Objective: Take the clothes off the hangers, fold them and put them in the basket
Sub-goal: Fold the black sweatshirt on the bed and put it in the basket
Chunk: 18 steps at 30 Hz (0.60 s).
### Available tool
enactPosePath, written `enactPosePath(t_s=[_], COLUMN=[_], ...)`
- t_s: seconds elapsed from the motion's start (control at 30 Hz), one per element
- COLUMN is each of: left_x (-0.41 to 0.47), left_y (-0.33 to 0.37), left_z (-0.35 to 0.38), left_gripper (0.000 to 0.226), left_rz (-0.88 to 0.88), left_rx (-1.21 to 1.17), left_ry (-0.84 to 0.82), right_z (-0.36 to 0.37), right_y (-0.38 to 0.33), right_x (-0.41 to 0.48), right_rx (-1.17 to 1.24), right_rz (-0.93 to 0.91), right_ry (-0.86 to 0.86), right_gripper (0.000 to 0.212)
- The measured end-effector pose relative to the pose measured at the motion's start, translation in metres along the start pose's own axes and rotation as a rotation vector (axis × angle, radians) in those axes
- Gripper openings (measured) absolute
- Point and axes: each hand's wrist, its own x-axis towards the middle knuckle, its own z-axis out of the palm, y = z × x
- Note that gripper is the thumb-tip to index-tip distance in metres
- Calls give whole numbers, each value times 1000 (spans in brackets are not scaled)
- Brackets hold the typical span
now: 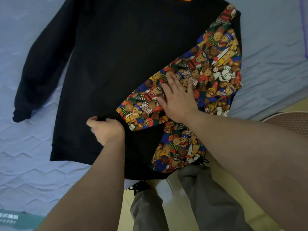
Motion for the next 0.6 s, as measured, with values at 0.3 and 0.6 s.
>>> enactPosePath(t_s=[0.3,0.6], left_x=[-31,-12], left_y=[-9,-14], left_z=[24,44], left_gripper=[60,129], left_rz=[1286,1101], left_rx=[652,1155], left_ry=[-267,-485], right_z=[-14,1], right_y=[83,128], right_x=[1,-5], right_rx=[114,137], right_rz=[519,487], right_ry=[163,-63], right_gripper=[63,71])
